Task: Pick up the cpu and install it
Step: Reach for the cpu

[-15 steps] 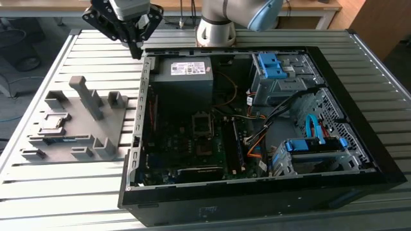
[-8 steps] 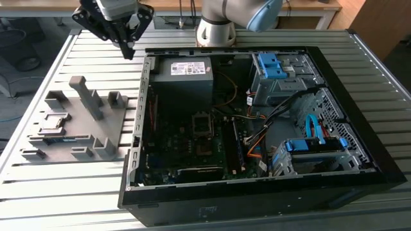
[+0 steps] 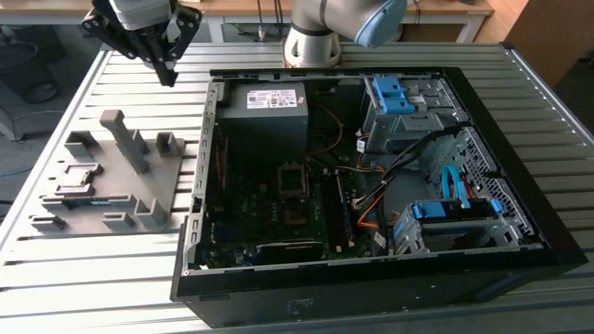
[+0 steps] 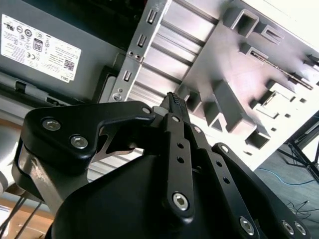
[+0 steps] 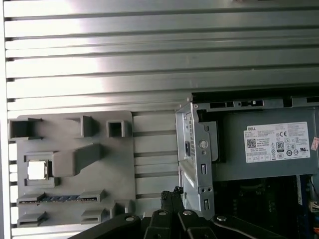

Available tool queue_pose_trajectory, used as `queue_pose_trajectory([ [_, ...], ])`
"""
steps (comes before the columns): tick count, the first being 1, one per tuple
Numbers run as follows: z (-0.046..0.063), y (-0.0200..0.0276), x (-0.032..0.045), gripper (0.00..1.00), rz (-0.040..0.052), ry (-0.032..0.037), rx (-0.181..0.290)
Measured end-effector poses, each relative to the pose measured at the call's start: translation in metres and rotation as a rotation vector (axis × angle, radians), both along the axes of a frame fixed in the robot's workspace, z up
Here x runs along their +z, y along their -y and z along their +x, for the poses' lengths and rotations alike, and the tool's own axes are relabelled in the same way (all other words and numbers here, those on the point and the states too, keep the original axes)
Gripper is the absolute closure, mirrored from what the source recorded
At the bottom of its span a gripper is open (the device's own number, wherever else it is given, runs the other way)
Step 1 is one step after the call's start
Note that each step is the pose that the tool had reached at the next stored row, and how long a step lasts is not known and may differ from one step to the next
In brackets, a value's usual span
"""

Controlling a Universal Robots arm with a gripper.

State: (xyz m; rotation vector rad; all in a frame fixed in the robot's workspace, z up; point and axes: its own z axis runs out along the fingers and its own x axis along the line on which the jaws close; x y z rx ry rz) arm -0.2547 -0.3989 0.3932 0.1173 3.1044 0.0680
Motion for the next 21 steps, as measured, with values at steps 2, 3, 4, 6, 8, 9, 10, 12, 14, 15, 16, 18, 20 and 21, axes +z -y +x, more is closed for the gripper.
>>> queue_pose_trajectory([
  [2, -0.005, 0.0000, 0.0000, 0.90, -0.0001, 0.0000, 0.000],
  [3, -0.010, 0.0000, -0.0001, 0.90, 0.0000, 0.0001, 0.000],
  [4, -0.013, 0.0000, 0.0000, 0.90, 0.0000, 0.0001, 0.000],
  [6, -0.017, 0.0000, -0.0001, 0.90, 0.0000, 0.0001, 0.000],
  [8, -0.025, 0.0000, 0.0000, 0.90, -0.0001, 0.0001, 0.000],
  [9, -0.028, 0.0000, 0.0000, 0.90, -0.0001, 0.0000, 0.000],
  [10, -0.030, 0.0000, -0.0001, 0.90, 0.0000, 0.0001, 0.000],
  [12, -0.035, 0.0000, -0.0001, 0.90, 0.0000, 0.0001, 0.000],
  [14, -0.039, 0.0000, -0.0002, 0.90, 0.0000, 0.0001, 0.000],
  [15, -0.041, 0.0000, -0.0002, 0.90, 0.0000, 0.0002, 0.000],
  [16, -0.043, 0.0000, -0.0002, 0.90, 0.0000, 0.0001, 0.000],
  [18, -0.047, 0.0000, -0.0002, 0.90, -0.0001, 0.0000, 0.000],
  [20, -0.052, 0.0000, -0.0003, 0.90, 0.0000, 0.0001, 0.000],
  [21, -0.055, 0.0000, -0.0003, 0.90, 0.0000, 0.0001, 0.000],
])
